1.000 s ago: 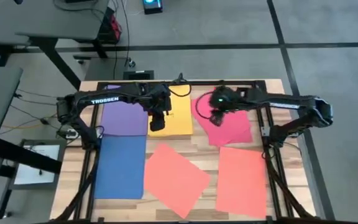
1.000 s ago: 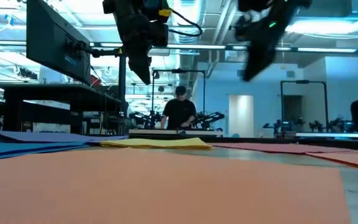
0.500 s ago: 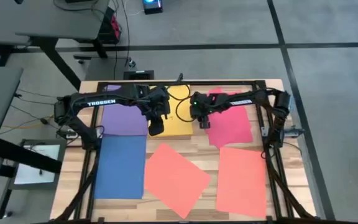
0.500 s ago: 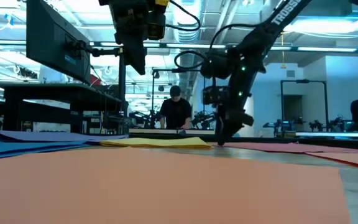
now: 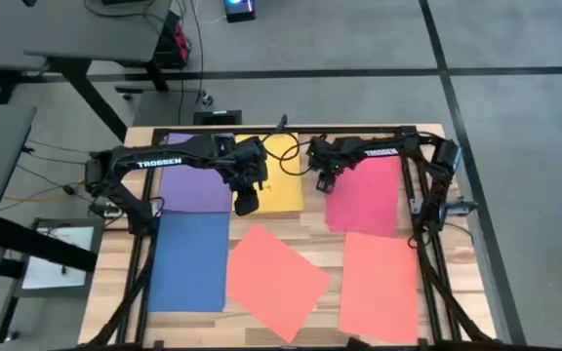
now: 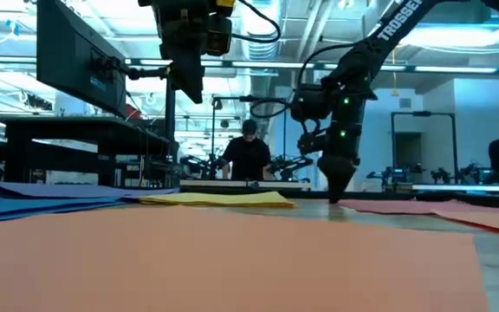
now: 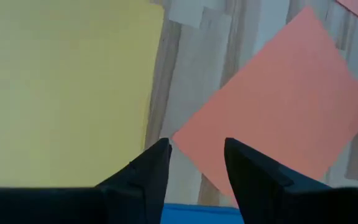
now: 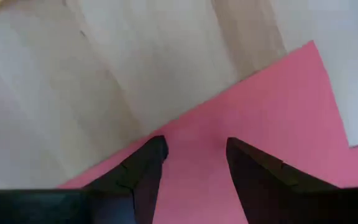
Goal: Organize paper
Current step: Stack the red paper on top of the red paper
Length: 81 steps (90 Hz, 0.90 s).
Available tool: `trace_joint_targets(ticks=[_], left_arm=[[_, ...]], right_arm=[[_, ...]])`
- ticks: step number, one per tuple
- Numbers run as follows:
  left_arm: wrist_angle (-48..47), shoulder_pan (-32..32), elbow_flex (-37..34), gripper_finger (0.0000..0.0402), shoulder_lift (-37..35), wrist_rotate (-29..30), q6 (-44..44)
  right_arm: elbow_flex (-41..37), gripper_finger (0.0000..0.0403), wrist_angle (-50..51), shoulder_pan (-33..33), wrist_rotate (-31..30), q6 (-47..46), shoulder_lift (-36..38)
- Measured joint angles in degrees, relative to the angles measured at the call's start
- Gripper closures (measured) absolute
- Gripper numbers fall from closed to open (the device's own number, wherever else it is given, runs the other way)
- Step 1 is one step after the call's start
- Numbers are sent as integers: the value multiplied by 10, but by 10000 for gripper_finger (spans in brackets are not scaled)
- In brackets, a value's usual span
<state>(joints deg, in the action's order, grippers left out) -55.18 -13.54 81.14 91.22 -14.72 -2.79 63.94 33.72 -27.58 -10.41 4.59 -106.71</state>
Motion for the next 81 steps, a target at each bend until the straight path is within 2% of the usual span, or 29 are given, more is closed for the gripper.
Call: trace_joint_targets(ticks=[9, 21, 29, 48, 72, 81], left_arm=[[11, 0, 0, 263, 0, 0, 1], [11, 0, 0, 263, 0, 0, 1], [11, 0, 0, 263, 0, 0, 2], [11, 0, 0, 263, 0, 1, 25], [11, 0, 0, 263, 0, 1, 52], [11, -3, 0, 263, 0, 1, 53]], right_arm=[[0, 232, 3, -8, -23, -11, 1], [1, 232, 42, -28, -28, -76, 1], [1, 232, 60, -36, -29, -86, 8], [27, 232, 80, -29, -27, -110, 79], [18, 232, 192, -7, -8, -255, 173], [-13, 232, 235, -10, -6, -359, 199]])
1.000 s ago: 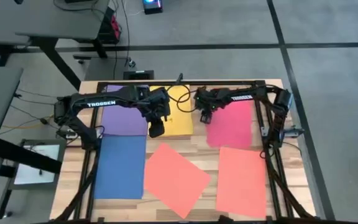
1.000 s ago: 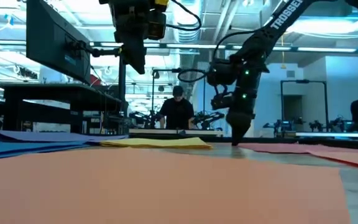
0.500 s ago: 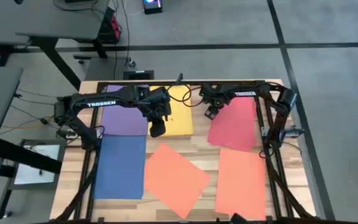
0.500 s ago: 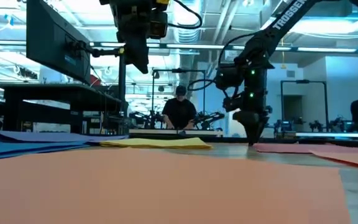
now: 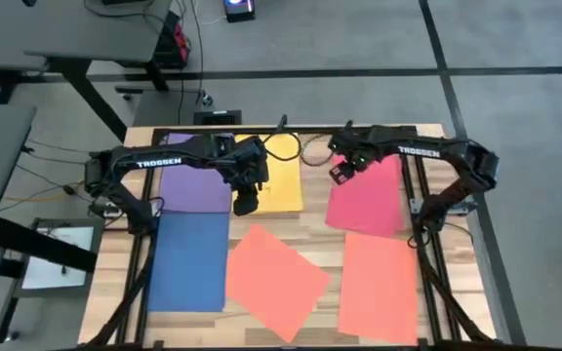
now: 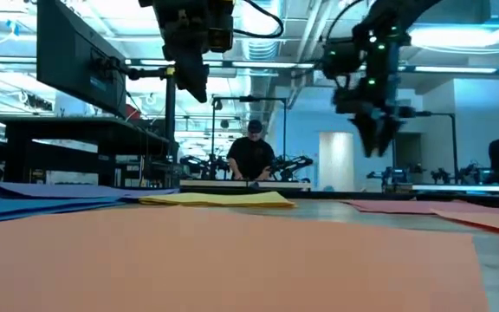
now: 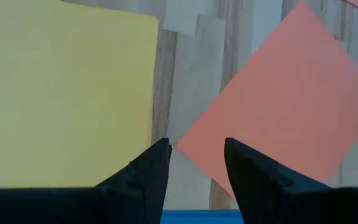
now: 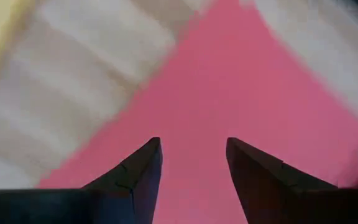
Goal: Organize paper
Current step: Stack the red paper on top of the red paper
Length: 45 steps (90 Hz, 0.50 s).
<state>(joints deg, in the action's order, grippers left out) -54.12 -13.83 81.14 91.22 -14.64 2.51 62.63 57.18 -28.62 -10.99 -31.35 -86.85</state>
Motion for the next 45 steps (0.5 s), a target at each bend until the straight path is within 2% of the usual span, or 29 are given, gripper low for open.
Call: trace_joint_targets(ticks=[9, 16, 25, 45], left_arm=[[-3, -5, 0, 263, 0, 0, -2], [-6, -11, 0, 263, 0, 0, 0], [-6, -21, 0, 263, 0, 0, 9], [-5, -37, 0, 263, 0, 0, 37]], right_arm=[[-45, 232, -21, -7, 25, -119, 26], [-76, 232, -58, 9, 67, -158, 38], [-99, 232, -98, 57, 111, -207, 45], [-104, 232, -215, 177, 116, -299, 6]])
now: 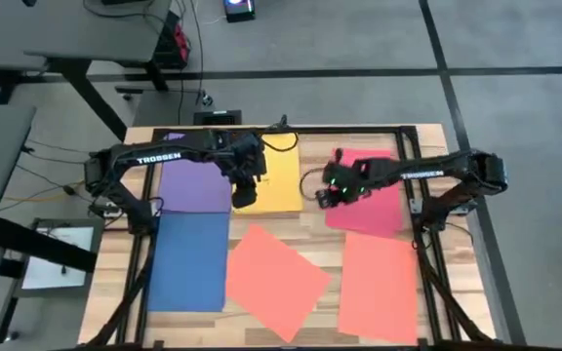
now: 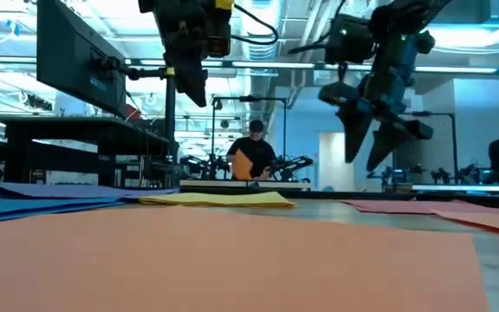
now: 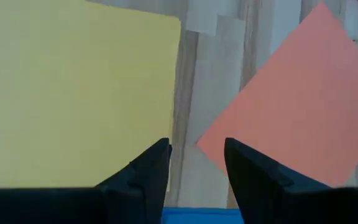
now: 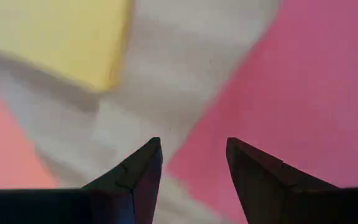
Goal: Organize paper
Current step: Stack the red paper on top of the red paper
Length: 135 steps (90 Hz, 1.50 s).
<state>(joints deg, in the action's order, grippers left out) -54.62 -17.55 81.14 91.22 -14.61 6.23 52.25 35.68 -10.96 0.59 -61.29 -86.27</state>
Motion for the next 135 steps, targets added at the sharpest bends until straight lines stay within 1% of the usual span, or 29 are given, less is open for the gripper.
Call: trace_joint_targets(ticks=[13, 19, 32, 40, 49, 59, 72, 90, 98, 114, 135], left_arm=[[0, -4, 0, 263, 0, 0, 15], [0, -5, 0, 263, 0, 0, 15], [0, -5, 0, 263, 0, 0, 33], [0, -5, 0, 263, 0, 0, 38], [0, -5, 0, 263, 0, 0, 40], [1, -5, 0, 263, 0, 0, 46], [5, -5, 0, 263, 0, 0, 51], [7, -5, 0, 263, 0, 0, 46], [6, -5, 0, 263, 0, 0, 35], [17, -5, 0, 263, 0, 0, 7], [35, -5, 0, 263, 0, 0, -15]], right_arm=[[0, 232, 35, 34, -5, -24, -34], [-1, 236, 54, 52, -5, -23, -33], [0, 250, 51, 82, 6, -30, -20], [0, 259, 91, 102, 6, -60, -21], [0, 267, 133, 119, -12, -105, -21], [0, 270, 145, 125, -21, -122, -22], [0, 270, 145, 122, -27, -119, -56], [2, 270, 73, 98, -34, -75, -116], [5, 270, 67, 77, -31, -94, -124], [4, 270, 49, 33, -34, -143, -115], [1, 270, 18, 21, -40, -178, -61]])
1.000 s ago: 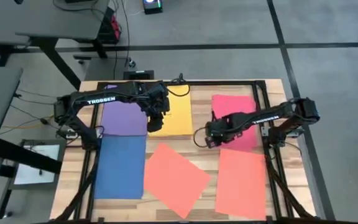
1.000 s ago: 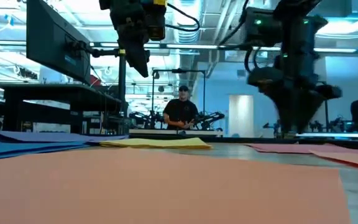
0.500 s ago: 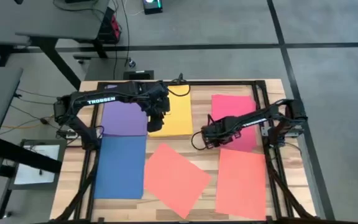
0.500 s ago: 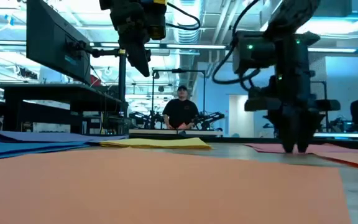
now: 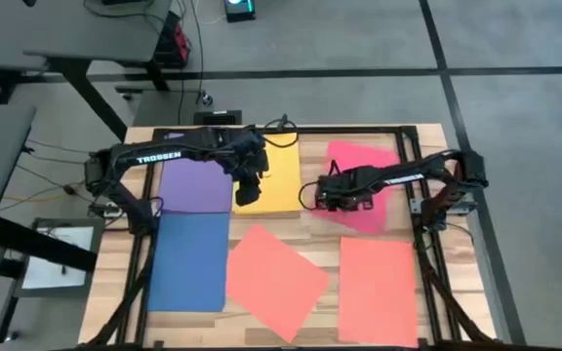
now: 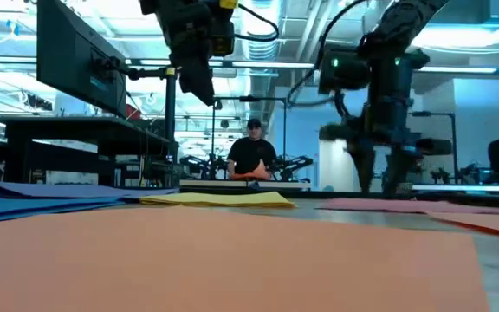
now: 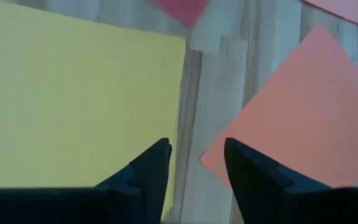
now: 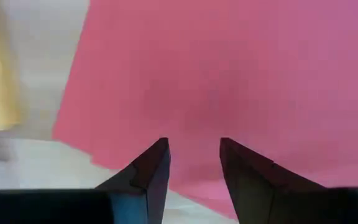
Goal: Organize paper
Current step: Stack the red paper on top of the red paper
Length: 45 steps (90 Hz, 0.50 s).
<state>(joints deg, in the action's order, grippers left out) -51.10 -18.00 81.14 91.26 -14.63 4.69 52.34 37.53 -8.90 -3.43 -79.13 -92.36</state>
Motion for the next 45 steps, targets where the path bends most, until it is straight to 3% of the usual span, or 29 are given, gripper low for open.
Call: trace_joint_targets(ticks=[15, 45], left_arm=[[13, 0, 0, 263, 0, 0, 6], [21, 0, 0, 263, 7, 0, -16]], right_arm=[[1, 270, -44, 14, 0, 14, 25], [1, 270, -1, 79, 5, 27, 30]])
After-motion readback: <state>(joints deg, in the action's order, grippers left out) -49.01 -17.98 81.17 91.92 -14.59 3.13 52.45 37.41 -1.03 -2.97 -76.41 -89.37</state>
